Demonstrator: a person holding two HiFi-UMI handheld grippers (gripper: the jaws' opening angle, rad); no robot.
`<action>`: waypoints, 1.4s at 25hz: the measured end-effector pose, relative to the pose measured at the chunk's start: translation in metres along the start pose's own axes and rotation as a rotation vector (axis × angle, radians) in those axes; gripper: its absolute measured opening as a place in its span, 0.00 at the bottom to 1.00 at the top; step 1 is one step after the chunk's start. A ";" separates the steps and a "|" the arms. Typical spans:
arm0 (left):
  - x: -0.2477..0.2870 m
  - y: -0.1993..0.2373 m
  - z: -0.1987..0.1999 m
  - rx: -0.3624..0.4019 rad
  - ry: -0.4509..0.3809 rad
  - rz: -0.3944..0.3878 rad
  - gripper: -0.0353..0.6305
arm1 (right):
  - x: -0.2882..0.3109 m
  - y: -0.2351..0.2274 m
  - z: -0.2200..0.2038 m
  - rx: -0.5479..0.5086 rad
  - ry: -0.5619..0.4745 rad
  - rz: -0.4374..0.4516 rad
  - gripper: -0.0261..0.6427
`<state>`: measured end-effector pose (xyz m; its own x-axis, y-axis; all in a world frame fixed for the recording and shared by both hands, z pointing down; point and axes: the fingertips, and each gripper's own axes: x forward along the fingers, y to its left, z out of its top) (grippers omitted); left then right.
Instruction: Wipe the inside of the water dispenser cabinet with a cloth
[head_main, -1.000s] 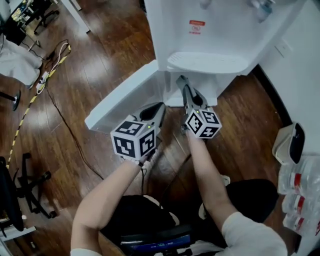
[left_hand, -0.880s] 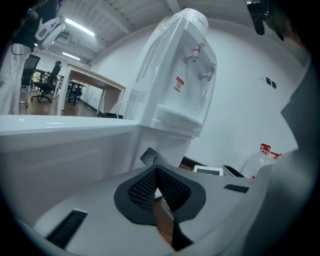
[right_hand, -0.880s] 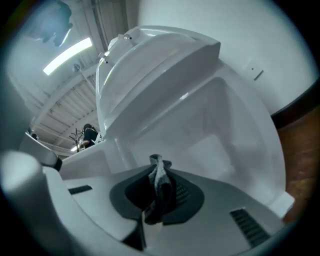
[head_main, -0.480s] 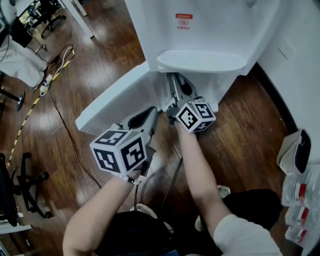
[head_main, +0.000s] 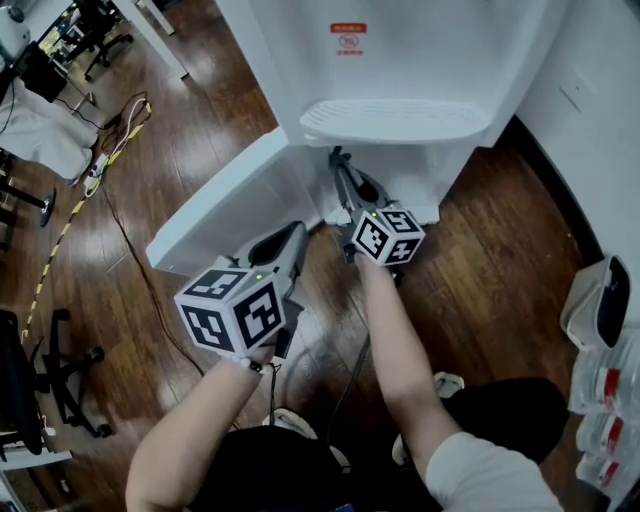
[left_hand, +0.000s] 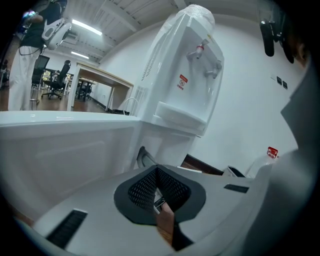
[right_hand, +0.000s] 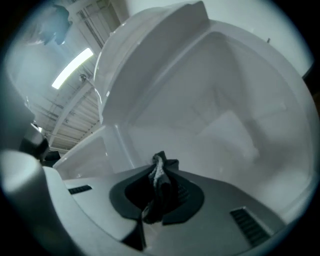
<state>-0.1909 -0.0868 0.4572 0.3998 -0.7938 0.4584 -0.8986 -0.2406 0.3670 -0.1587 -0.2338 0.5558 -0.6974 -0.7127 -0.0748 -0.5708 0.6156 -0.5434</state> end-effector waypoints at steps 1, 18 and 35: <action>0.001 -0.001 -0.002 0.004 0.005 -0.002 0.03 | 0.000 -0.010 -0.015 0.020 0.034 -0.021 0.09; 0.013 0.013 -0.015 -0.018 0.044 0.017 0.03 | 0.016 -0.071 -0.077 0.250 0.205 -0.098 0.09; 0.021 0.023 -0.020 -0.032 0.056 0.027 0.03 | 0.046 0.015 0.078 0.114 -0.163 0.296 0.09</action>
<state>-0.1995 -0.0974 0.4916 0.3855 -0.7669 0.5131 -0.9034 -0.2006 0.3790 -0.1656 -0.2836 0.4795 -0.7417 -0.5591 -0.3705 -0.2956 0.7684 -0.5676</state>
